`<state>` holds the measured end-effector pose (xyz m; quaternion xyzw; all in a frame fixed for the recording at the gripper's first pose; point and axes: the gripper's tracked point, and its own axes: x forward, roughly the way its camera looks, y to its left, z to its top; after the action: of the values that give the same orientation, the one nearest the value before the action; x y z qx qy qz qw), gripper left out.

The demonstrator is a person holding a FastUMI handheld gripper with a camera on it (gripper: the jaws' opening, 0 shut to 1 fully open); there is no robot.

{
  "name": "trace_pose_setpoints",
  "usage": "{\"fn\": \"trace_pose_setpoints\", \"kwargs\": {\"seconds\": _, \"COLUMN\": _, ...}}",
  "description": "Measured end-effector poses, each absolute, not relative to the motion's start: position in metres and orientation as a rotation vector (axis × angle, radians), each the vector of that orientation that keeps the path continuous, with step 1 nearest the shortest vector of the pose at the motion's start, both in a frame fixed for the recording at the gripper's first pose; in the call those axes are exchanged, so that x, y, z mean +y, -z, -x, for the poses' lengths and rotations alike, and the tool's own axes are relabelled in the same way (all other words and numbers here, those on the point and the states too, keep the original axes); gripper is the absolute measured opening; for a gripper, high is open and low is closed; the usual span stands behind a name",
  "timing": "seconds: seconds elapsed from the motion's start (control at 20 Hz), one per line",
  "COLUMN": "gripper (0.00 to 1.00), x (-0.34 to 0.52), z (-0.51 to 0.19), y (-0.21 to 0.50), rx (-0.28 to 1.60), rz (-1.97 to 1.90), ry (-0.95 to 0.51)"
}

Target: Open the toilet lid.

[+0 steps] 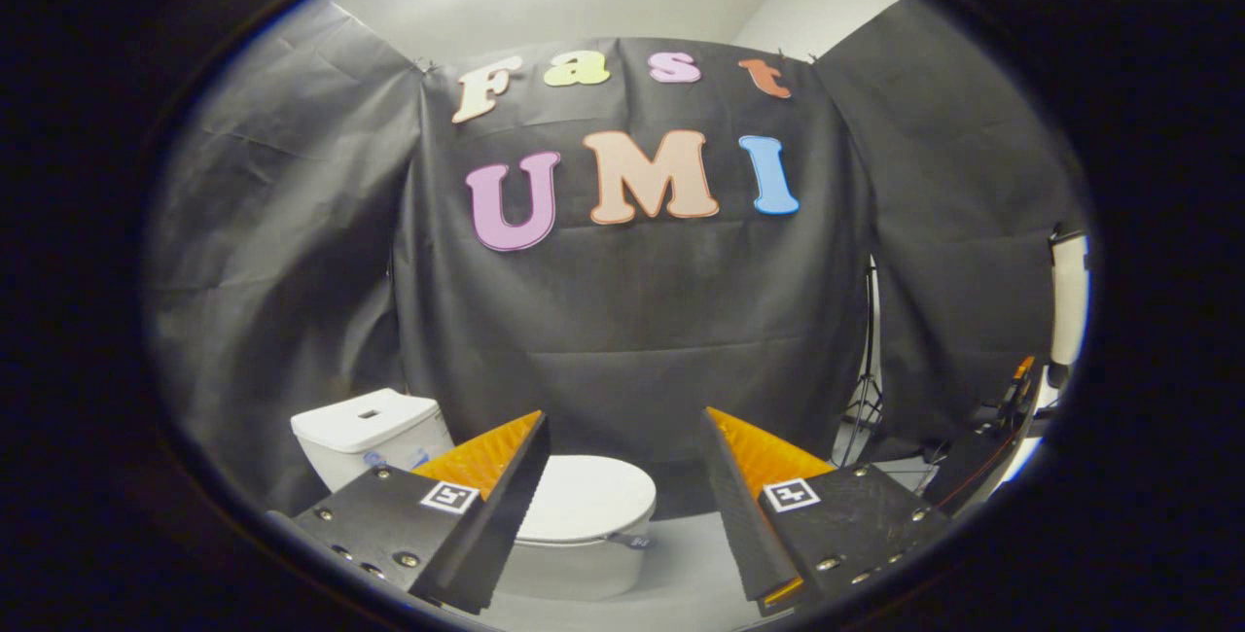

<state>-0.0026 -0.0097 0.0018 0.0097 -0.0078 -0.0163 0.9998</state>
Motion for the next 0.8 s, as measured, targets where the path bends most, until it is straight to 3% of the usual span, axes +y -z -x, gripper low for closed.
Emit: {"fn": "trace_pose_setpoints", "kwargs": {"seconds": 0.8, "gripper": 0.91, "x": -0.0138, "z": 0.003, "y": 0.0, "rx": -0.011, "rz": -0.033, "ry": 0.044}}
